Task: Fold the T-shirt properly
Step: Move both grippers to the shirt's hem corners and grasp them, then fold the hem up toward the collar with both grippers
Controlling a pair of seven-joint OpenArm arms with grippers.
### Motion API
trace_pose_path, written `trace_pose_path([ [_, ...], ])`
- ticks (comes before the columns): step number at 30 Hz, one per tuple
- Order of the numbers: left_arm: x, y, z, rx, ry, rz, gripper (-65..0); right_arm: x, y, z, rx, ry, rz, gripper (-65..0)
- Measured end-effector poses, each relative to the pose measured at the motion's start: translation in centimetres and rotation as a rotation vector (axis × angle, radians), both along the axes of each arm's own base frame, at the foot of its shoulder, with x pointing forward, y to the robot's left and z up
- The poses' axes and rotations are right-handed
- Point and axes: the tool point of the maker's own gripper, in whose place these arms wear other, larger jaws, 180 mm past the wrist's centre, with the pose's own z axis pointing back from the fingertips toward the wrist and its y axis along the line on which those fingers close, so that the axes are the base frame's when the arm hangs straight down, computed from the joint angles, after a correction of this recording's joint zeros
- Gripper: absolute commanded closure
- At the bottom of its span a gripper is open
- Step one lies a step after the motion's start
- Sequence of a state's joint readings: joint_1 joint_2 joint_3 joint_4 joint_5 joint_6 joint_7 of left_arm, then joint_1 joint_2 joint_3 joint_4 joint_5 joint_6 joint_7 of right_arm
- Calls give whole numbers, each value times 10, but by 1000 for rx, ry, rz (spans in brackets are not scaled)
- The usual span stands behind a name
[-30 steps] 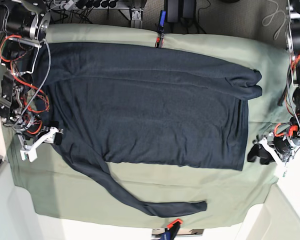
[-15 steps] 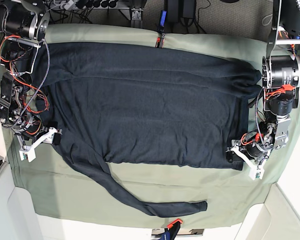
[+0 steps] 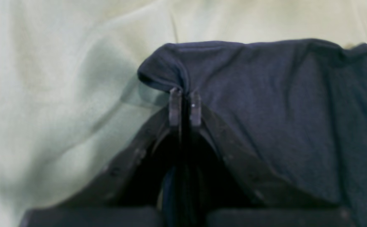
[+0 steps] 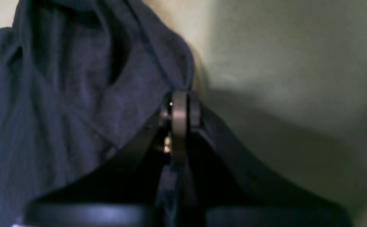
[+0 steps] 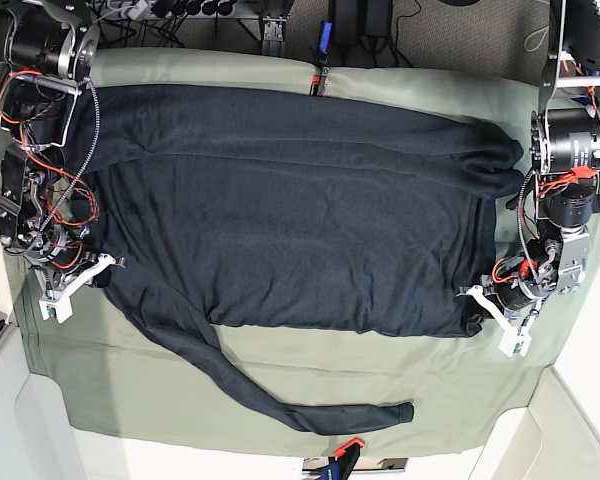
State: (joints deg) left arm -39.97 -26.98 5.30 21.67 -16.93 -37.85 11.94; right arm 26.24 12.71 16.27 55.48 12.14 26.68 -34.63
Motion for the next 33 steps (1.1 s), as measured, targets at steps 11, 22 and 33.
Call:
trace_pose_path([
  [11, 5, 12, 41, 142, -85, -103, 0, -2, 2, 34, -69, -110, 63, 0],
  [22, -70, 14, 62, 273, -210, -228, 0, -66, -8, 59, -222, -213, 119, 0],
  [33, -118, 30, 68, 268, -235, -179, 0, -108, -36, 48, -162, -178, 17, 0],
])
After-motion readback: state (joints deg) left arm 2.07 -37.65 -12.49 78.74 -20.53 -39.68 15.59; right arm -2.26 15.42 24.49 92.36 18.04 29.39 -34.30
